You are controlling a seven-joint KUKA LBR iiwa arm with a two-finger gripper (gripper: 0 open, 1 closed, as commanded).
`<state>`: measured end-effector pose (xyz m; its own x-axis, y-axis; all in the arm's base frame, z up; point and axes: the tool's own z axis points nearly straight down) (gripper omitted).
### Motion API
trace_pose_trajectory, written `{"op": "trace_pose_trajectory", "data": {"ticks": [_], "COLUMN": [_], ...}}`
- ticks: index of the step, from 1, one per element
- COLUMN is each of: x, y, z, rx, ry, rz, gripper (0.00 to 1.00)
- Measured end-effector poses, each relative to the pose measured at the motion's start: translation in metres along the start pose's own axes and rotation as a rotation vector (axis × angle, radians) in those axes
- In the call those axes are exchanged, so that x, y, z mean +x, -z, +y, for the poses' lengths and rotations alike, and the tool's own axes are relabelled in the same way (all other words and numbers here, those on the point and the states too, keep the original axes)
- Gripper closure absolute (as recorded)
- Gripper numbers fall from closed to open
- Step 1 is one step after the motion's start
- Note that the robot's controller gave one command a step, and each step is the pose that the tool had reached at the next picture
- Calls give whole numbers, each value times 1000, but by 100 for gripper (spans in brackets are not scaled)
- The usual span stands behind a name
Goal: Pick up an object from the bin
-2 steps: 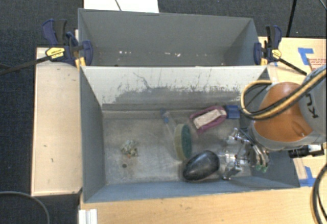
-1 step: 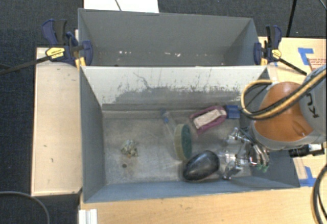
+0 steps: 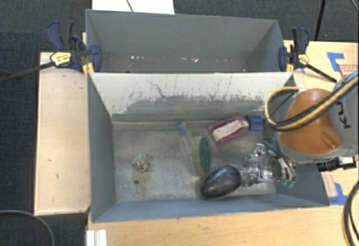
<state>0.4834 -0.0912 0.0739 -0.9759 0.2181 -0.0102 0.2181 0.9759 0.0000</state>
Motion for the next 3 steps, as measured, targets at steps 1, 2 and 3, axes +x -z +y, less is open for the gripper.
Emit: {"op": "trace_pose_trajectory", "data": {"ticks": [1,2,3], "x": [-3,-4,-6], "y": [64,78,98], "z": [0,0,0], "rx": [-1,-1,-1], "ry": [10,17,23], "rz": [1,5,4], "gripper": [100,100,100]}}
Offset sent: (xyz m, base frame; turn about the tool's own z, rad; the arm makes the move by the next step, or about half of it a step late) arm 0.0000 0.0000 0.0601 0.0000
